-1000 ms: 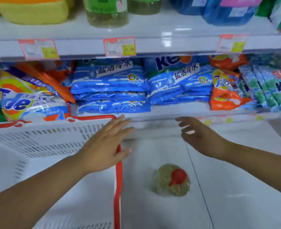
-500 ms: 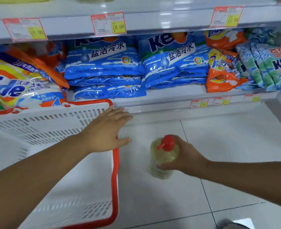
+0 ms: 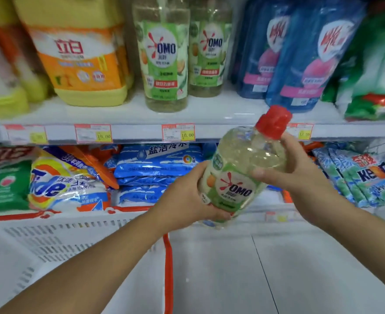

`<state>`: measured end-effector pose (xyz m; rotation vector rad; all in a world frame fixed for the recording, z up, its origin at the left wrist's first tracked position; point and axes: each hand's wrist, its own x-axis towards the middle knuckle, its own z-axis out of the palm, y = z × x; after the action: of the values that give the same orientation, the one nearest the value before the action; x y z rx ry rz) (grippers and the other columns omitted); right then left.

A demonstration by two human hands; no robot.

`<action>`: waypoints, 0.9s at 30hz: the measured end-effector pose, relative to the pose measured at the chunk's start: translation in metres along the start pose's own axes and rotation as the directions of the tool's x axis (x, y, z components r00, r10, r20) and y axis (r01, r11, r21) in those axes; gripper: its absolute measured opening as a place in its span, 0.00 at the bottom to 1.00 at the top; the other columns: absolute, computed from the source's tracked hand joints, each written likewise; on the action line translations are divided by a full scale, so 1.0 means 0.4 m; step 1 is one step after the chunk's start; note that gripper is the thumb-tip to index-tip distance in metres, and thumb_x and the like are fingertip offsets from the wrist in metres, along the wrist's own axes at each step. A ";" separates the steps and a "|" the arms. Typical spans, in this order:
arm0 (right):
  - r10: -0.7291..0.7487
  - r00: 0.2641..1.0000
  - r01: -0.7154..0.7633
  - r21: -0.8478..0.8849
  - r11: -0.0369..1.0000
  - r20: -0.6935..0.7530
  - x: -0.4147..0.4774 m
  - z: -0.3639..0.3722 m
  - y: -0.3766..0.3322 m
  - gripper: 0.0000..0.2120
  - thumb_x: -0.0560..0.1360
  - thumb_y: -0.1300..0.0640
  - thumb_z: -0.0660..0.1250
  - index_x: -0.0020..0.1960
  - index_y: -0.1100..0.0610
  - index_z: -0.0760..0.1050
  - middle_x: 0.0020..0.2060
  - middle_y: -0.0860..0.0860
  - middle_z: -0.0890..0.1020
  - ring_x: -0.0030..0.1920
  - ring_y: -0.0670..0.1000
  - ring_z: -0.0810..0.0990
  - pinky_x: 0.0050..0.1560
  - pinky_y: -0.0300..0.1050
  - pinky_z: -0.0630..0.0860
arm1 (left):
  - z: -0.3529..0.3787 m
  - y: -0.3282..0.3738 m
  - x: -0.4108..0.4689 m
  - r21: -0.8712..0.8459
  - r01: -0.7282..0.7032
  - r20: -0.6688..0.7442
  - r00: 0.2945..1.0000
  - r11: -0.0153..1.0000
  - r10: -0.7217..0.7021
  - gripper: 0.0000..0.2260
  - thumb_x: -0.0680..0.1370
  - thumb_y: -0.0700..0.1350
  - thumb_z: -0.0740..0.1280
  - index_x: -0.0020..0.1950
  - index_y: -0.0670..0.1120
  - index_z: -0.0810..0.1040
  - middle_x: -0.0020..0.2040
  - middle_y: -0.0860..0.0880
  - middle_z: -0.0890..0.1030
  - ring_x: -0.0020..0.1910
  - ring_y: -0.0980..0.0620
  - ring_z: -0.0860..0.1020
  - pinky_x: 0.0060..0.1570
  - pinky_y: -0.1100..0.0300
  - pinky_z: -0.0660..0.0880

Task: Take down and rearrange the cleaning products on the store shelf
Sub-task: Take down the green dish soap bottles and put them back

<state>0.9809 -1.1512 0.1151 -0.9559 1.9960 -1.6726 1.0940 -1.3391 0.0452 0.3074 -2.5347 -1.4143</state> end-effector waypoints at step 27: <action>-0.486 0.871 0.451 -0.274 0.849 -0.072 0.349 0.033 -0.289 0.40 0.61 0.54 0.80 0.70 0.46 0.67 0.60 0.42 0.80 0.58 0.40 0.80 0.52 0.33 0.78 | -0.256 -0.100 0.145 0.762 0.153 -0.478 0.788 0.629 0.388 0.34 0.74 0.72 0.55 0.68 0.48 0.68 0.68 0.45 0.72 0.75 0.43 0.62 0.75 0.40 0.49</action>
<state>0.9217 -1.2655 0.2433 -1.5676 2.2328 -1.7925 1.0717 -1.4590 0.0687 0.5906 -2.3371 0.0026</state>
